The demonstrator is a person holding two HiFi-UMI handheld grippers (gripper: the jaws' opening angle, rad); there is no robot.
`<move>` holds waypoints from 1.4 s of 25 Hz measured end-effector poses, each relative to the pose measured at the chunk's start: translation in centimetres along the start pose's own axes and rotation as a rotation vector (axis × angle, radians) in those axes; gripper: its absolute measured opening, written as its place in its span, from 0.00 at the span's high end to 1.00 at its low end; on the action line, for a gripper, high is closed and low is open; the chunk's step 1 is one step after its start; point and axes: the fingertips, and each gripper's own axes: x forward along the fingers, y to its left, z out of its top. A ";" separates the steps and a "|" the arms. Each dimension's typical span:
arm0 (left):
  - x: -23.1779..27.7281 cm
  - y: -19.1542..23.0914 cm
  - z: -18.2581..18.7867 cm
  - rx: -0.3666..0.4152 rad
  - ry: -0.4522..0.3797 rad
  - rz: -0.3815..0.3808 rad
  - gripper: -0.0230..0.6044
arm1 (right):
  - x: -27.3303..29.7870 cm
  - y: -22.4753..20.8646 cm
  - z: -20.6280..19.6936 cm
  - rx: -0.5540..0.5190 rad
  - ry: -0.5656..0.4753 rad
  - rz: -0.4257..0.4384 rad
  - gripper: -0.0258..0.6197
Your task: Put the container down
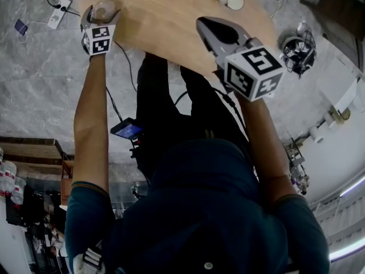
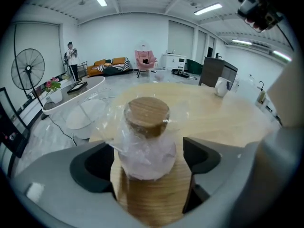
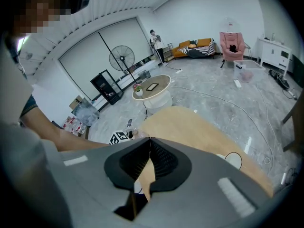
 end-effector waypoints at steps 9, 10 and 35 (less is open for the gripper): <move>-4.4 1.2 0.3 -0.017 0.006 0.079 0.25 | -1.3 1.2 1.5 -0.055 -0.029 0.046 0.94; -5.1 1.4 0.3 -0.022 0.002 0.092 0.25 | -1.7 1.5 1.9 -0.066 -0.035 0.053 0.94; -35.7 2.5 13.1 -0.004 -0.266 0.484 0.55 | -14.6 9.1 10.1 -0.317 -0.226 0.233 0.94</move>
